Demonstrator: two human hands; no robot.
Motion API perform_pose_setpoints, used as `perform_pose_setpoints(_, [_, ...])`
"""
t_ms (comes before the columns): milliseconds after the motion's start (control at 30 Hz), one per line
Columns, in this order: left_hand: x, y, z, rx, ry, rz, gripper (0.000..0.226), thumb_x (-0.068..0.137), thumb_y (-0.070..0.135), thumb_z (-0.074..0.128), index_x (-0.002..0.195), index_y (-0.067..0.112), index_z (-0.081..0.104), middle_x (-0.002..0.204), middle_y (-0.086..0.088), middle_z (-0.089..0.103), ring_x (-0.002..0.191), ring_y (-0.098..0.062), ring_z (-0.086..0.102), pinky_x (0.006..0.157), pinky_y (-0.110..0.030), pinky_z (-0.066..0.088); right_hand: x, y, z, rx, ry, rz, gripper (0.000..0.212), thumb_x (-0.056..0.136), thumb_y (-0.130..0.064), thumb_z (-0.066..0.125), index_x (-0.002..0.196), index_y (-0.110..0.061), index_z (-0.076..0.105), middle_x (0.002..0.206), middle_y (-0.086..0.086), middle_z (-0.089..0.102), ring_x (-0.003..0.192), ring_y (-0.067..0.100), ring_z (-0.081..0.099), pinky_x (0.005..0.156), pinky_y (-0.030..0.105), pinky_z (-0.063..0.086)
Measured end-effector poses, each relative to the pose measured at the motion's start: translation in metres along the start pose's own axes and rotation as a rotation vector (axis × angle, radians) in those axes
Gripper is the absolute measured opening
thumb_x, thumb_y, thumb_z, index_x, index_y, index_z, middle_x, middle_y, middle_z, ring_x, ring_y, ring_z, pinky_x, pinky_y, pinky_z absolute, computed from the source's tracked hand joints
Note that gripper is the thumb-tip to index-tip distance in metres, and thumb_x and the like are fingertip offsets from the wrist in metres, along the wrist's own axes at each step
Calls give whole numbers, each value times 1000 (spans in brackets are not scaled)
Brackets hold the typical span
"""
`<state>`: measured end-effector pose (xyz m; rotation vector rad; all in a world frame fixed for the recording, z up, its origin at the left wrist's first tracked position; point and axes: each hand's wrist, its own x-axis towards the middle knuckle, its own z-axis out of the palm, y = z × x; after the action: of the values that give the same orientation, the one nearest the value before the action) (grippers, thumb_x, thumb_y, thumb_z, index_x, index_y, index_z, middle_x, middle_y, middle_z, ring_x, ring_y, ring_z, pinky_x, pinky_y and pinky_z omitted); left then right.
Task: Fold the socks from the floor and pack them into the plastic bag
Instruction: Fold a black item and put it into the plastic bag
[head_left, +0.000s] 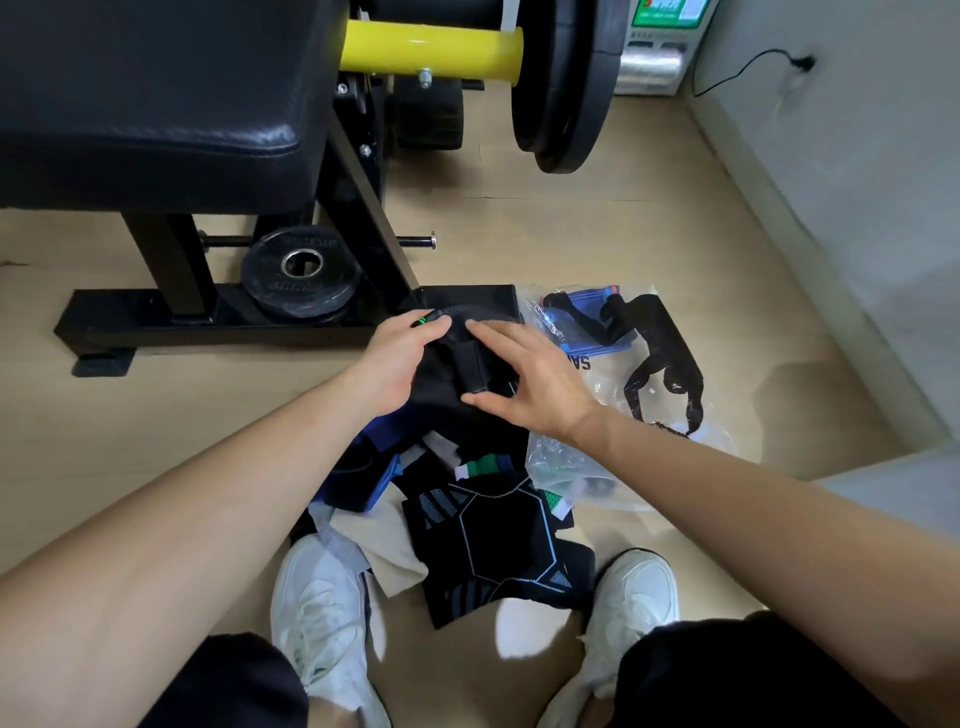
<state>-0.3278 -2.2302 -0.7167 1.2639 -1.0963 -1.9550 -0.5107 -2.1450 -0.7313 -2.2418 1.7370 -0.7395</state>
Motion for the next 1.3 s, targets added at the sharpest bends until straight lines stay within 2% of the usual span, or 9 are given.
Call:
perform_pose_setpoints(100, [4,2,2,97,64,45,26,94,31,70,119,25,72,119,-7,73,113,-29,69,97,-52,56,0,-5,-6,142,5,136,63,86,-34,69,145,-23,49,131,-1,65,116,15,60,101,27,46])
perform_pose_setpoints(233, [1,-1,1,295,-54,108,41,73,56,77,112,44,73,123,6,69,120,-16,63,106,-39,49,11,-9,-22,478,-28,401,19,95,-25,58,111,-29,67,85,0,69,77,10,61,77,28,50])
perform_pose_setpoints(433, [0,5,15,358,69,284,17,91,27,74,102,14,75,97,-1,77,90,-7,72,83,-24,54,26,-8,-61,836,-151,606,14,99,-29,58,106,-26,69,94,-11,73,89,4,69,77,21,52])
perform_pose_setpoints(600, [-11,42,36,511,-4,358,21,90,23,76,96,2,74,84,-6,75,69,-4,67,68,-15,53,32,-5,-89,602,-131,525,26,88,-16,74,114,-10,71,107,14,72,91,14,67,90,30,55])
perform_pose_setpoints(800, [-29,91,38,859,-213,398,12,84,25,82,90,20,74,80,-7,75,70,-13,69,71,-26,55,33,-13,-140,376,-167,491,7,89,-9,71,95,-11,72,81,1,70,65,3,61,61,12,47])
perform_pose_setpoints(933, [-40,111,27,1099,-318,355,4,87,25,79,88,21,76,78,6,74,68,-5,66,72,-29,53,25,-18,-179,398,-73,485,7,93,-14,68,93,-10,74,89,8,74,74,10,65,73,26,54])
perform_pose_setpoints(1033, [-50,116,22,1134,-359,323,11,93,24,72,99,15,75,95,2,76,89,-12,71,88,-34,56,19,-24,-204,429,2,497,10,92,-14,68,95,-5,73,94,15,73,79,15,65,77,32,56])
perform_pose_setpoints(1200, [-61,128,25,1096,-279,350,8,93,27,71,95,20,68,105,4,73,119,-19,62,109,-43,45,13,-37,-226,536,178,566,9,92,-13,69,94,-5,72,81,5,68,68,12,63,62,19,52])
perform_pose_setpoints(1300, [-71,140,39,1015,-193,395,11,95,25,70,88,18,65,96,6,69,112,-15,59,105,-39,45,7,-46,-229,557,260,607,8,92,-12,68,96,-6,71,79,3,67,65,9,61,56,15,48])
